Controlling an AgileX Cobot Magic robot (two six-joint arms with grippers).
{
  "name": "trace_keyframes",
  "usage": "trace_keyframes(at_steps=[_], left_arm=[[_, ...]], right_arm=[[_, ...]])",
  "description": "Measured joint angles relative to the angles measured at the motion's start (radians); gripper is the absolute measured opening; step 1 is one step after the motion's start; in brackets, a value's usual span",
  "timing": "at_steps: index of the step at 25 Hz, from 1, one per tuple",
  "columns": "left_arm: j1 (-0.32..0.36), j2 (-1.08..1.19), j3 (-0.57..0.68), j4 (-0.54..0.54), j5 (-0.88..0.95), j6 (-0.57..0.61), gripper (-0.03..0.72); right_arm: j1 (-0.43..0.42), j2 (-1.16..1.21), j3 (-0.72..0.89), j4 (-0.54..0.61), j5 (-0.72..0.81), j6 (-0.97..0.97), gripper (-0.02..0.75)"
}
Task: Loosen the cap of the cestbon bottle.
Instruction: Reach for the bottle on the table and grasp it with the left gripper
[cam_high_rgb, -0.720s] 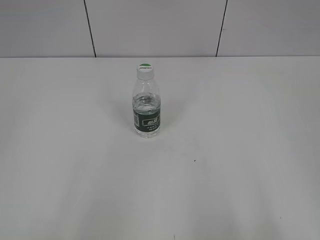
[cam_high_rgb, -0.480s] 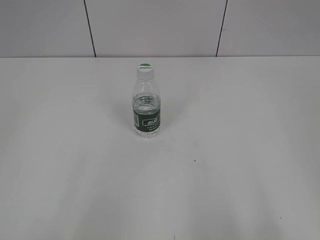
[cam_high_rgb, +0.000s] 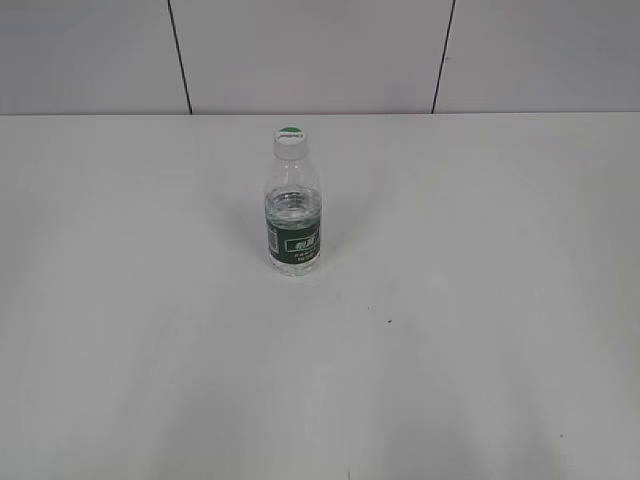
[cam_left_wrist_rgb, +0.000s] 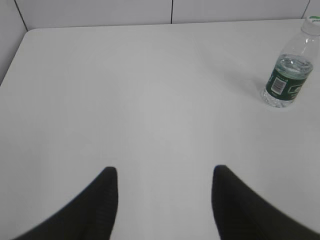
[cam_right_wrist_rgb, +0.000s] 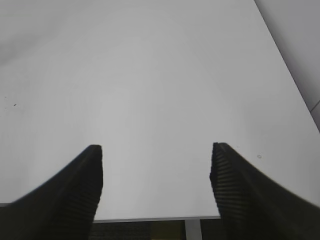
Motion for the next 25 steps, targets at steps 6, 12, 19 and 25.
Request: trace_keyframes(at_steps=[6,12,19,25], left_arm=[[0.0,0.0,0.0,-0.002,0.0,0.0,0.377],[0.0,0.001,-0.002,-0.004,-0.002,0.0,0.377],[0.0,0.109,-0.074,-0.005,-0.167,0.002,0.377],[0.0,0.301,-0.08,-0.014,-0.454,0.055,0.377]], right_arm=[[0.0,0.0,0.0,0.0,0.0,0.001,0.517],[0.0,0.0,0.0,0.0,0.0,0.0,0.517],[0.0,0.0,0.0,0.0,0.0,0.001,0.517],[0.0,0.0,0.0,0.0,0.0,0.001,0.517]])
